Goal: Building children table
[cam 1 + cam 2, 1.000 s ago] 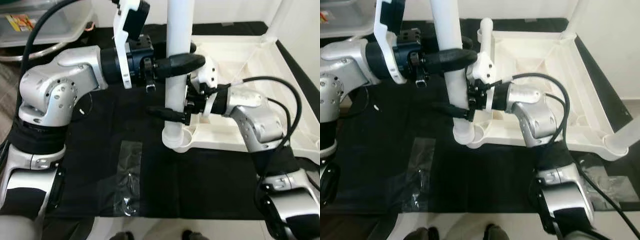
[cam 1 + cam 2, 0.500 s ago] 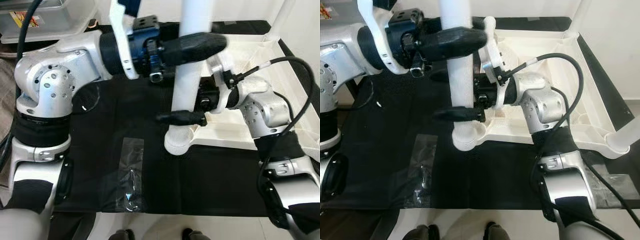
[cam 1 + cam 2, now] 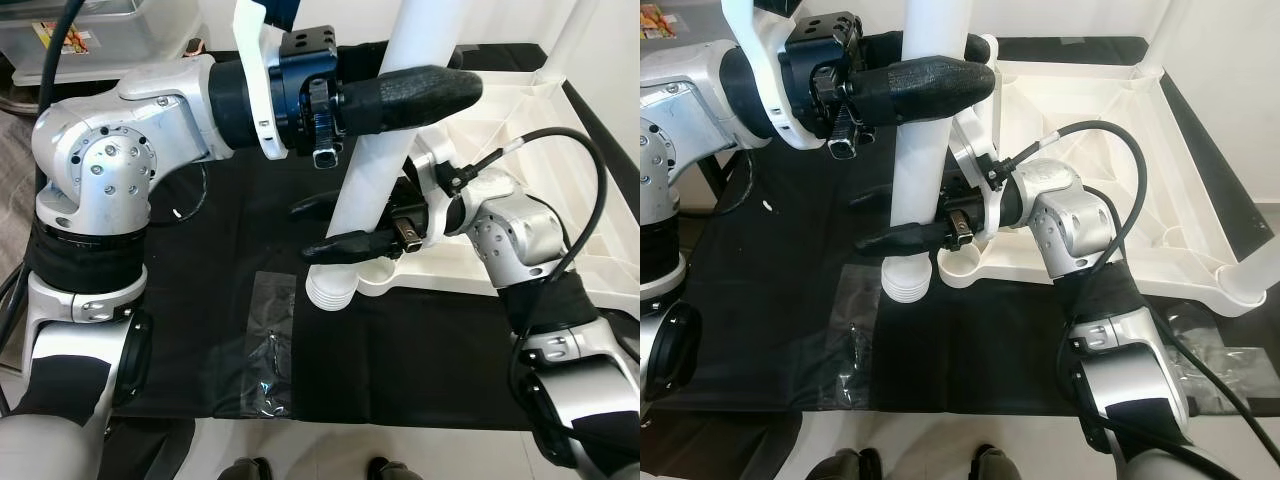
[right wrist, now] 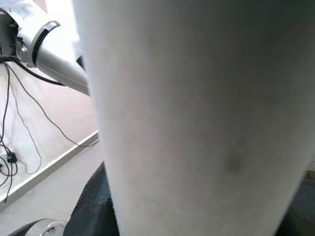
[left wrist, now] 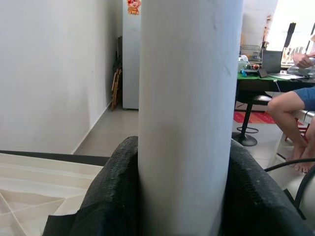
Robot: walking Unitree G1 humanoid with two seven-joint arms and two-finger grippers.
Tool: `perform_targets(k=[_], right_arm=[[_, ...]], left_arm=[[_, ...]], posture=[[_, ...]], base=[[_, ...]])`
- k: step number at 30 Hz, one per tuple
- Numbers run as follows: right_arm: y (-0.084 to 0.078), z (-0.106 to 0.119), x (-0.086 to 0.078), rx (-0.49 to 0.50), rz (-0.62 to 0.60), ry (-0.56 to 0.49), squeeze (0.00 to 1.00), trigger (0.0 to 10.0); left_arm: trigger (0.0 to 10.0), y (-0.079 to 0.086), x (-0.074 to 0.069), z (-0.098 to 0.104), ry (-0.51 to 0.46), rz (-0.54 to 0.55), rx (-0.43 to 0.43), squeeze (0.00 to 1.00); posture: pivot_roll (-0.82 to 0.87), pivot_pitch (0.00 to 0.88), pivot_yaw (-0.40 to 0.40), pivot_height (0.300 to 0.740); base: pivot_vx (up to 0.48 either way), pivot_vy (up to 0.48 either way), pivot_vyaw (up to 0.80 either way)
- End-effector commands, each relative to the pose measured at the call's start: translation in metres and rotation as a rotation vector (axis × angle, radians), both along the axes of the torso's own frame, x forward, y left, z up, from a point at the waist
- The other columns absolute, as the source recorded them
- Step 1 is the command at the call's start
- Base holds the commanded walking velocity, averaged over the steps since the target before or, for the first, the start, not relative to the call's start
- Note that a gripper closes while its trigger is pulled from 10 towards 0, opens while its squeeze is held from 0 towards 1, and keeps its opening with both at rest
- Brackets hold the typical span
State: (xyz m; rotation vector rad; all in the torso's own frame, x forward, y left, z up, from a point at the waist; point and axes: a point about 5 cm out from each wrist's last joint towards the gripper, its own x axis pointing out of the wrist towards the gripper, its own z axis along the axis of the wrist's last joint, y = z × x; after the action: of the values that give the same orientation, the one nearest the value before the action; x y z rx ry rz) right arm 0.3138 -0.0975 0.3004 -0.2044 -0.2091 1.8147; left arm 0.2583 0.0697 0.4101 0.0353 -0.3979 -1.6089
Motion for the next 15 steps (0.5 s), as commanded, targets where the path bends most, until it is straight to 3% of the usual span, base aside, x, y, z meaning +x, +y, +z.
perform_targets(k=[1,2,4,5,12,15], right_arm=[[0.004,-0.011,0.001,-0.078,-0.044,0.004,0.0,0.0],[0.005,-0.012,0.002,-0.084,-0.056,-0.002,0.0,0.0],[0.005,-0.012,0.002,-0.084,-0.056,-0.002,0.0,0.0],[0.005,-0.012,0.003,-0.079,-0.079,-0.011,0.0,0.0],[0.002,-0.005,0.011,-0.035,-0.195,-0.045,0.0,0.0],[-0.012,0.005,0.028,0.032,-0.408,-0.072,0.0,0.0]], left_arm=[[2.1,-0.01,-0.014,0.001,-0.076,-0.077,0.02,0.0],[4.5,-0.011,-0.011,0.002,-0.103,-0.034,0.012,0.0],[4.5,-0.011,-0.011,0.002,-0.103,-0.034,0.012,0.0],[10.0,-0.011,-0.009,0.0,-0.103,-0.027,0.018,1.0],[10.0,0.002,0.002,0.008,-0.084,0.074,-0.058,1.0],[10.0,0.034,0.015,0.008,-0.044,0.229,-0.117,1.0]], posture=[[0.0,0.201,0.045,0.74],[0.0,0.201,0.045,0.74],[0.0,0.201,0.045,0.74],[0.0,0.201,0.045,0.74],[-0.01,0.209,0.042,0.74],[-0.01,0.215,0.038,0.74]], base=[[0.0,0.0,0.0],[0.0,0.0,0.0],[0.0,0.0,0.0],[0.0,0.0,0.0],[0.0,0.0,0.0],[0.0,0.0,0.0]])
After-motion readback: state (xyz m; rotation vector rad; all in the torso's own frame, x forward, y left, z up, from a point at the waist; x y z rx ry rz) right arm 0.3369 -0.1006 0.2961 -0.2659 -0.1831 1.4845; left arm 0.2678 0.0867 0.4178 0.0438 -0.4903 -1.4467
